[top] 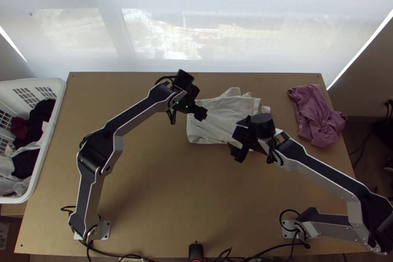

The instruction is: Fold the t-shirt

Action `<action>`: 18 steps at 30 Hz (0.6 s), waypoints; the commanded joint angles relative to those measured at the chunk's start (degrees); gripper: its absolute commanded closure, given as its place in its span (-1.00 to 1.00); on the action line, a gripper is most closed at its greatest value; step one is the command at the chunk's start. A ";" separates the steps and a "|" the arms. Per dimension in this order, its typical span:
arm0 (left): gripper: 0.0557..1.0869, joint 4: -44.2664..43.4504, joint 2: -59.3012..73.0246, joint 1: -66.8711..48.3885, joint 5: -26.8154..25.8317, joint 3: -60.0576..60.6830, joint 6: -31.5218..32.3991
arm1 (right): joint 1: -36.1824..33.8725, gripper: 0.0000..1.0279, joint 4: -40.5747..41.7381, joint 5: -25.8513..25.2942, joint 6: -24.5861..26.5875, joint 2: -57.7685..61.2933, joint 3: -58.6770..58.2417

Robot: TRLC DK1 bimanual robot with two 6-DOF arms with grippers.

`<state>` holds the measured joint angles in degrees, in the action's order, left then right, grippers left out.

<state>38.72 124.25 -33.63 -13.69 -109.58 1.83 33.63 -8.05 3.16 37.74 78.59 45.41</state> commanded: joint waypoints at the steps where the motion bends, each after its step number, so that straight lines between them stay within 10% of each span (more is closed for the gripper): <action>1: -0.76 0.04 1.44 -0.30 -0.02 0.60 -0.16 | 4.52 -0.90 7.18 -2.81 3.22 1.75 -4.71; 18: -0.79 -0.05 3.64 -0.56 -0.02 0.24 -0.33 | 6.19 -0.90 22.20 -5.09 12.19 8.34 -9.37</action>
<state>38.72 127.46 -34.15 -13.69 -109.23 1.48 39.07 8.54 -0.67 46.81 83.72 37.23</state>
